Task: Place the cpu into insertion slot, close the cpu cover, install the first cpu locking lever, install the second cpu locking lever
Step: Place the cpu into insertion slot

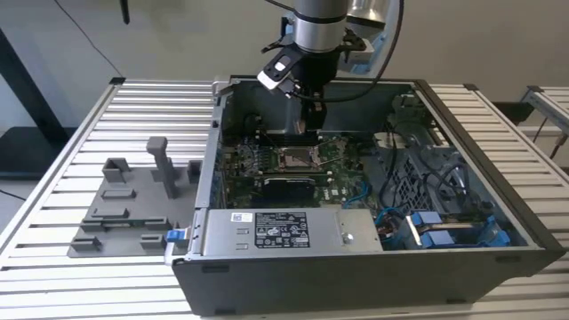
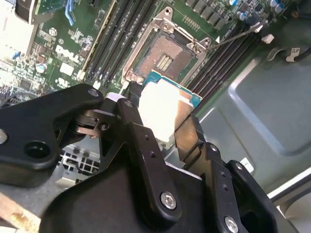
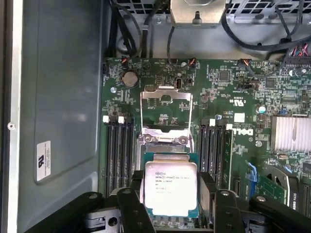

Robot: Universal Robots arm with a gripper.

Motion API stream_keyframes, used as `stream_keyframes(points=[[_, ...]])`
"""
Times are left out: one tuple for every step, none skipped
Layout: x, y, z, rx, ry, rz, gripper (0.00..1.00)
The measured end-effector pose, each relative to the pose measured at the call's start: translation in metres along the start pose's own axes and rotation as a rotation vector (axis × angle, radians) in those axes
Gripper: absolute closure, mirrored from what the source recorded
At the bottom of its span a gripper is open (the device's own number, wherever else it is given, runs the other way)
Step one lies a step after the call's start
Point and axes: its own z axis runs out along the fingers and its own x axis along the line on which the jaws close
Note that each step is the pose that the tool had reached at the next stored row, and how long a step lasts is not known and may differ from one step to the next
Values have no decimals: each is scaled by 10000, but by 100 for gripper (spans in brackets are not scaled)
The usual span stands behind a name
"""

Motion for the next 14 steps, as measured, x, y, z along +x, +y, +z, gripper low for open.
stream_keyframes(points=[[0,0,1,-1,1,1,46],[0,0,4,-1,2,2,46],[2,-1,10,-3,2,5,46],[5,-5,20,-3,2,9,46],[9,-10,35,-3,2,14,46],[14,-16,51,-4,2,22,46],[20,-23,67,-3,-1,29,46],[27,-31,85,-3,-2,35,46],[33,-41,105,-6,0,41,46],[39,-50,124,-8,0,46,46],[42,-56,139,-9,-1,48,46],[47,-63,159,-13,-1,51,46],[50,-69,178,-15,0,54,46],[53,-74,195,-17,-2,57,46]])
